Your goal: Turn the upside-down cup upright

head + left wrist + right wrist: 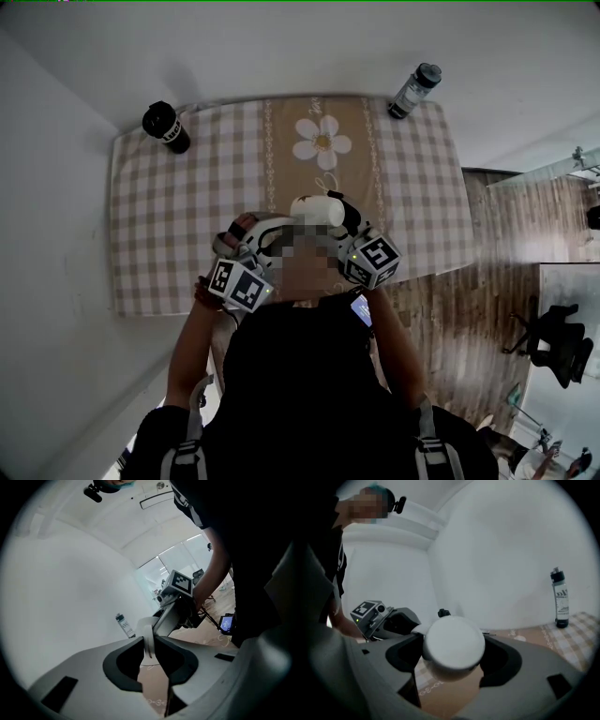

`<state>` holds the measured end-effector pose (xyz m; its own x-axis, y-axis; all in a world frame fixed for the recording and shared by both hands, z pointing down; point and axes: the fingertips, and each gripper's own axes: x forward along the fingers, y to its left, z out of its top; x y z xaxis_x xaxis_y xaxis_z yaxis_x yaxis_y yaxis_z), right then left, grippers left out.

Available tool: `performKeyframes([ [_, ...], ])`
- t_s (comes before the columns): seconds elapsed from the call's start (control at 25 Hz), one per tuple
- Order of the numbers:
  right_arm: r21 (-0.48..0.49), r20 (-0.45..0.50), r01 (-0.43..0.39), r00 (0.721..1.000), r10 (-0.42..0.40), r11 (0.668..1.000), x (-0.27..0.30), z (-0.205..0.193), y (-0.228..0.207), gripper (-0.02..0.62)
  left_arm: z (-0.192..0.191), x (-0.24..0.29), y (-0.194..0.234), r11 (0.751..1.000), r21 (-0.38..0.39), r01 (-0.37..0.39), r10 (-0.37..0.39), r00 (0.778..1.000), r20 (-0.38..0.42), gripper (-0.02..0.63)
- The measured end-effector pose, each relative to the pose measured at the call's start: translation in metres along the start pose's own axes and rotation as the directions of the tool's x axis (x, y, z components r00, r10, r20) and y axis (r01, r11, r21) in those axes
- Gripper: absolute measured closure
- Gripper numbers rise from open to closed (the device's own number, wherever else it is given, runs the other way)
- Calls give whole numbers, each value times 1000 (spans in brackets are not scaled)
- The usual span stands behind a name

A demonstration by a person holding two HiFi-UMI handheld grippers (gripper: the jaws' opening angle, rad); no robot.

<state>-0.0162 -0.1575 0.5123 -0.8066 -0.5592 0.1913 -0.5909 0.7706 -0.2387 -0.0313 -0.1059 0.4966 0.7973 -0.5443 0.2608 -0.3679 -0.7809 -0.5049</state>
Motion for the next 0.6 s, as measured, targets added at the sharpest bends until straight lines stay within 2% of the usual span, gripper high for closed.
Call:
performKeyframes([
  [0.08,-49,-26,15,1000,-16,999,1,1,1,218,-2,0,-1,999,-34,-3,4,1000,6,525],
  [0.16,-79,-37,18,999,-21,997,1,3,0,219,-2,0,0,993,-115,-18,23,999,40,532],
  [0.28,-108,-77,-2,997,-6,994,1,-1,1,218,-2,-2,2,970,-240,-25,50,994,99,535],
  [0.36,-107,-109,-18,994,6,994,1,-5,1,215,-3,-1,0,955,-296,-24,64,990,125,537],
  [0.48,-119,-138,13,990,-30,993,-1,-10,-4,213,-9,3,-2,941,-336,-47,92,989,117,537],
  [0.6,-156,-165,84,980,-110,984,-3,-14,-16,215,-17,14,-1,945,-309,-106,132,989,65,537],
])
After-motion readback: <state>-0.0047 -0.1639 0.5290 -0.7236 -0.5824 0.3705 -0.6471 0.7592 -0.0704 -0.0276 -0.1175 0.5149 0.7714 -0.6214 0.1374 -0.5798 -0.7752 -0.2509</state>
